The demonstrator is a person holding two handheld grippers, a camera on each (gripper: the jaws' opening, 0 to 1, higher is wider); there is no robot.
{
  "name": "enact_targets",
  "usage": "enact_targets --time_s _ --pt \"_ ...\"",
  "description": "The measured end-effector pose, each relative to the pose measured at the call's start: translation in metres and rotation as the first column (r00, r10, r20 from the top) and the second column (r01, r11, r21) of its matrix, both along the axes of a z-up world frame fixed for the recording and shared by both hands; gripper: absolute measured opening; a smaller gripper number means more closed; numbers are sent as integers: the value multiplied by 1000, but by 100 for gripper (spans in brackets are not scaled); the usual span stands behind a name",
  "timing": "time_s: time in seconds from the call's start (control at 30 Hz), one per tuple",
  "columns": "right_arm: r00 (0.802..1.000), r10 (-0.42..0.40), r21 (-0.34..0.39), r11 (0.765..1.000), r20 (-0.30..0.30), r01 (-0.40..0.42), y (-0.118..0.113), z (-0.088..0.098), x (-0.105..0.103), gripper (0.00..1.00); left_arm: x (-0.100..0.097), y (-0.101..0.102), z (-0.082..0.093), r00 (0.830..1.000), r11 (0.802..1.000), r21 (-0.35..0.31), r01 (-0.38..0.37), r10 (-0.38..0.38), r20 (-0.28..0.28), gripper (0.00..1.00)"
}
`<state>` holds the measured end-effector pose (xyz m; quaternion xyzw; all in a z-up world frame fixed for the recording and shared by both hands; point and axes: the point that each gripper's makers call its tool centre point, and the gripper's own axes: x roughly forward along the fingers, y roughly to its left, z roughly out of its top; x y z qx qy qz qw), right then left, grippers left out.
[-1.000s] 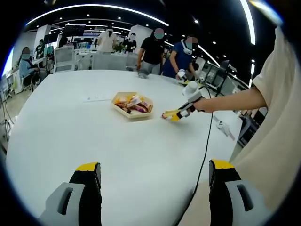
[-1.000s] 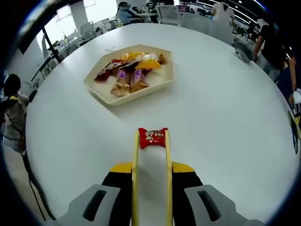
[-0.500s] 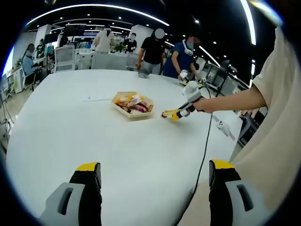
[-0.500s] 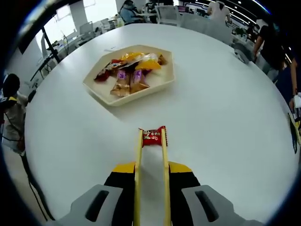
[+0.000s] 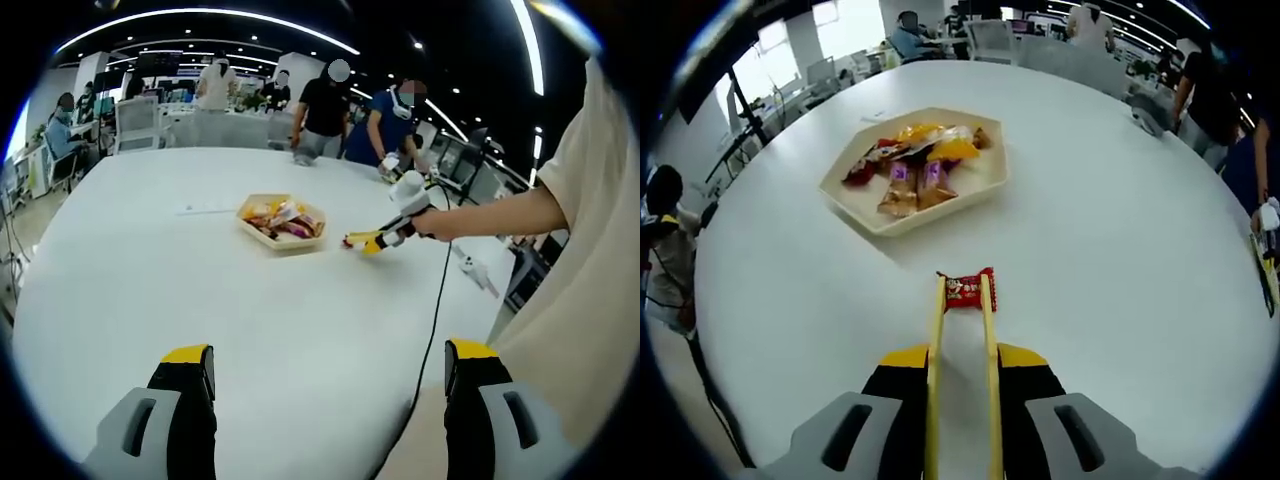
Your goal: Place the target food into the container with the food tongs after gripping and lifting it, then release it inside without dropping or visibly crushing the food.
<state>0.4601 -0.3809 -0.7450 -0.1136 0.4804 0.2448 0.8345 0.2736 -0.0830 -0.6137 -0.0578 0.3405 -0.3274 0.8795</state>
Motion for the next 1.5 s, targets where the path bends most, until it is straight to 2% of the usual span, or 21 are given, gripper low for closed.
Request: enact_targets --time_s 0.7,0.8,0.87,0.97,1.27,1.5 --pt "1000 -12 16 1000 20 12 -1 8 -1 24 -3 -3 0 1000 1000 -3 8 -8 4 96" --pt "998 58 -65 996 7 -58 -7 3 -4 23 -3 -2 0 1000 1000 -2 7 -7 5 96" --pt "1000 21 -30 999 -20 -22 -7 1 -6 24 -3 -1 0 1000 1000 -1 3 -3 4 96" --pt "999 3 -22 1000 -44 -4 -6 -3 -9 24 -3 -2 0 1000 1000 -2 3 -3 4 96" --pt "997 -49 24 998 -55 50 -5 -3 -10 24 1 -5 0 1000 1000 -3 13 -13 3 96" --pt "984 -153 87 983 -92 161 -7 0 -4 25 2 -5 -1 1000 1000 -4 18 -18 0 96"
